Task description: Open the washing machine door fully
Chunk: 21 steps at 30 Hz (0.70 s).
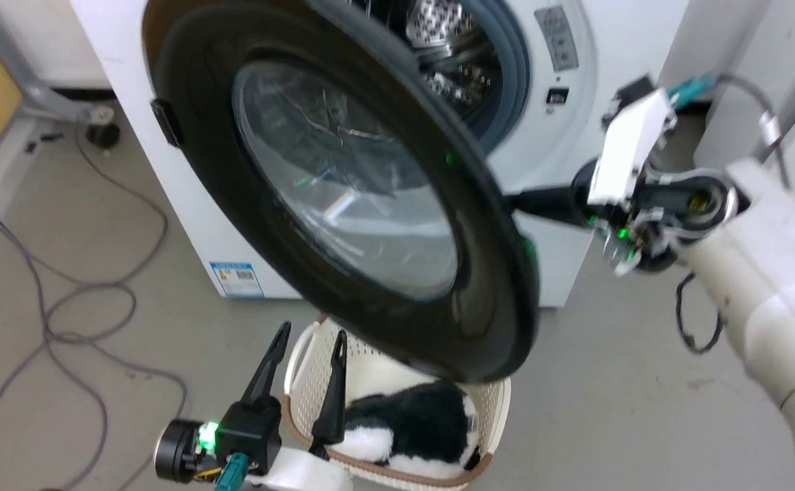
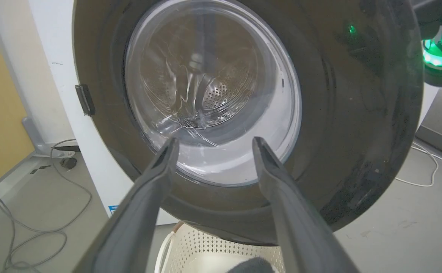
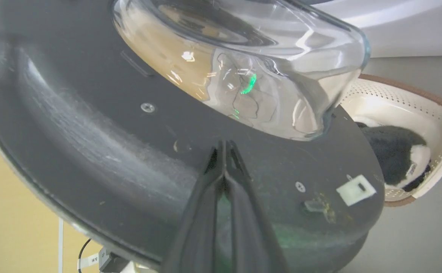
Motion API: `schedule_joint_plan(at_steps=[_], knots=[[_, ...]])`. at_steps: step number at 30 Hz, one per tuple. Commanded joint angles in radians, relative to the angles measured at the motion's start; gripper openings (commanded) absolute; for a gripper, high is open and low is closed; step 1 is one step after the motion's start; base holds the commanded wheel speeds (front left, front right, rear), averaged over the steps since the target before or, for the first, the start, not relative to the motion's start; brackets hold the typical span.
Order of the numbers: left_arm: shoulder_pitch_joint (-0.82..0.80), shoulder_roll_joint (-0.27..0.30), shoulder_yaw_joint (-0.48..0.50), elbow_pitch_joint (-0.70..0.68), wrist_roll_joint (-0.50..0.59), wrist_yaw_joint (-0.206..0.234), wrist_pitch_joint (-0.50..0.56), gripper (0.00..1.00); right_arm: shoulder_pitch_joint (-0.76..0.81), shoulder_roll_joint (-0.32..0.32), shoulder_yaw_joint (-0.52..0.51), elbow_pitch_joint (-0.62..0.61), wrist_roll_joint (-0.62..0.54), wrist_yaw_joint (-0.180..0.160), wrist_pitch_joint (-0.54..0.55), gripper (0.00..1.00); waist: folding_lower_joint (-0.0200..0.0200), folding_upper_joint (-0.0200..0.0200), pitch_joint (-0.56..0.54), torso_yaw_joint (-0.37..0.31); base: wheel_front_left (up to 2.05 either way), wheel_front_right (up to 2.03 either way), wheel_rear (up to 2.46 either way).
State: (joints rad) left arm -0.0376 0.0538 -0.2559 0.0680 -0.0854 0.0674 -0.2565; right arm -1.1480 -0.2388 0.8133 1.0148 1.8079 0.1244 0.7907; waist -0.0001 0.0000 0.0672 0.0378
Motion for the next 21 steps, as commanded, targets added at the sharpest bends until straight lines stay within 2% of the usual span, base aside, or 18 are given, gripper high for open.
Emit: schedule_joint_plan(at_steps=[1, 15, 21], knots=[[0.016, 0.006, 0.002, 0.005, -0.006, -0.005, -0.005, 1.00, 0.038, -0.001, -0.003, -0.021, 0.014, 0.006, 0.008, 0.00, 0.0001, 0.0000, -0.025, 0.005, 0.00, 0.00, 0.00], [0.052, 0.007, 0.006, 0.032, -0.010, -0.006, -0.005, 1.00, 0.256, 0.004, 0.048, -0.301, 0.056, 0.006, -0.021, 0.00, 0.0001, 0.0000, -0.062, 0.013, 0.00, 0.00, 0.00], [0.049, 0.010, 0.010, 0.050, -0.010, -0.003, -0.005, 1.00, 0.319, -0.018, 0.065, -0.404, 0.086, 0.006, -0.063, 0.00, 0.0001, 0.0000, -0.056, 0.014, 0.00, 0.00, 0.00]])
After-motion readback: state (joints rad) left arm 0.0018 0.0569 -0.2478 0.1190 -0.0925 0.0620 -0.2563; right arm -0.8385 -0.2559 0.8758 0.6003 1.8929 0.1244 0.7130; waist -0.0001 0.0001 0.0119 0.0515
